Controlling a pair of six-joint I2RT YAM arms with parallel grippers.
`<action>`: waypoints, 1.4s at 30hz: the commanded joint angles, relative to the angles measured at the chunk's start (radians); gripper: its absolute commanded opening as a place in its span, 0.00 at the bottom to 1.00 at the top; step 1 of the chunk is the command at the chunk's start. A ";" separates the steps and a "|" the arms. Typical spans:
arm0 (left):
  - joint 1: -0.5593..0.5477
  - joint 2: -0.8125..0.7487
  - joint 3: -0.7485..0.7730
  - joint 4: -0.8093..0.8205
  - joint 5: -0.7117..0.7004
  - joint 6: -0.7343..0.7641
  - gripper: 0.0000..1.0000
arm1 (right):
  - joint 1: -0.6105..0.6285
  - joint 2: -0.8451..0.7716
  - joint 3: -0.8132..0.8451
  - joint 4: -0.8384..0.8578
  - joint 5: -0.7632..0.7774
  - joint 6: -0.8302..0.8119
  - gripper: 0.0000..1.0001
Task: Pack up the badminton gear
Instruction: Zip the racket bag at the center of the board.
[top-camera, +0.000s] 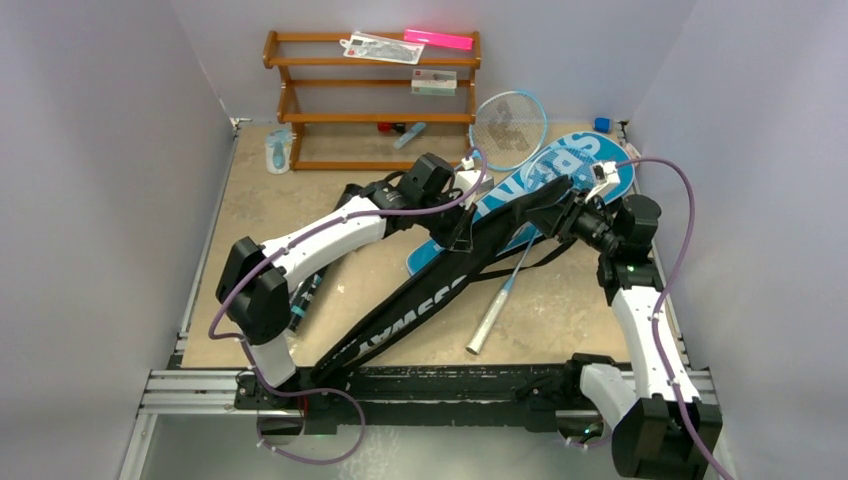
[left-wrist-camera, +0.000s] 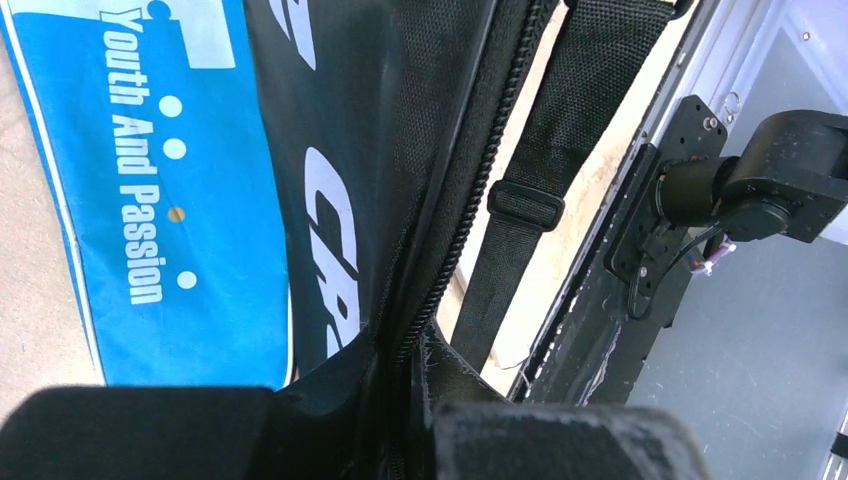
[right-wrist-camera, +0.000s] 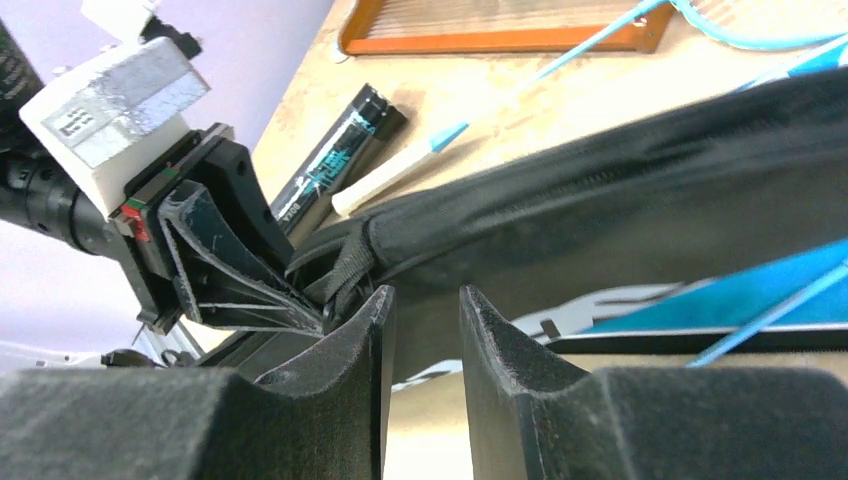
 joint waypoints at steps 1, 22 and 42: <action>-0.002 -0.077 0.004 0.064 0.051 -0.005 0.00 | 0.001 0.003 0.002 0.142 -0.149 0.008 0.32; -0.002 -0.088 0.022 0.040 0.036 -0.004 0.00 | 0.001 -0.007 -0.022 0.127 -0.171 0.036 0.36; -0.002 -0.082 0.021 0.029 0.037 0.010 0.00 | 0.000 0.020 -0.025 0.127 -0.160 0.046 0.35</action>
